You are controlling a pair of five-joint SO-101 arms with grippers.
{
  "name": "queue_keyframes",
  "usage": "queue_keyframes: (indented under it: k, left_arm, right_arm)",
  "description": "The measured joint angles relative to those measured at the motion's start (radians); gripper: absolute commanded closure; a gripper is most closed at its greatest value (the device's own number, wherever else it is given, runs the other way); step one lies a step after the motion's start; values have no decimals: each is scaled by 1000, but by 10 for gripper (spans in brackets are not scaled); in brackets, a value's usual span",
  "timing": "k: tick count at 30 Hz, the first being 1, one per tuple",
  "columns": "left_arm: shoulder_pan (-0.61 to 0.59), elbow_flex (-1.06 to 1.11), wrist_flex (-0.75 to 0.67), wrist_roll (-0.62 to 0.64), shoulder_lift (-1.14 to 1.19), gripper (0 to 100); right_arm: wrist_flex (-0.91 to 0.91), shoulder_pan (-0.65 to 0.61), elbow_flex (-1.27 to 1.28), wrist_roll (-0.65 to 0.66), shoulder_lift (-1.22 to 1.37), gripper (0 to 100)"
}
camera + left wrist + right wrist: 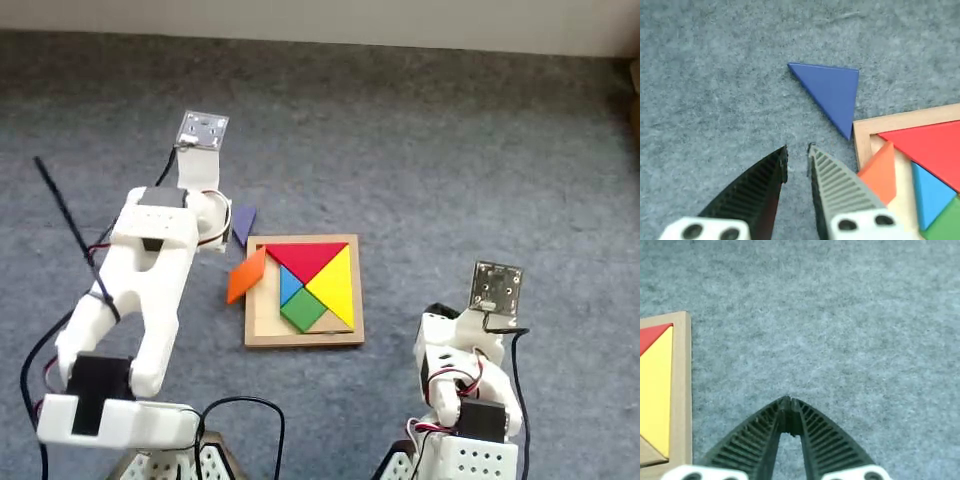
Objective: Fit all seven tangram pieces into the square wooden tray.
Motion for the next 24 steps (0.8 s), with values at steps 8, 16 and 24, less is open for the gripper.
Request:
queue_keyframes:
  k: [8, 16, 24]
  left_arm:
    - [0, 6, 41, -3, 78, 954]
    - [155, 11, 133, -6, 83, 954]
    - [322, 11, 158, -6, 83, 954]
  right_arm:
    - [0, 0, 0, 0, 0, 994]
    - [0, 0, 0, 0, 0, 994]
    - [0, 0, 0, 0, 0, 994]
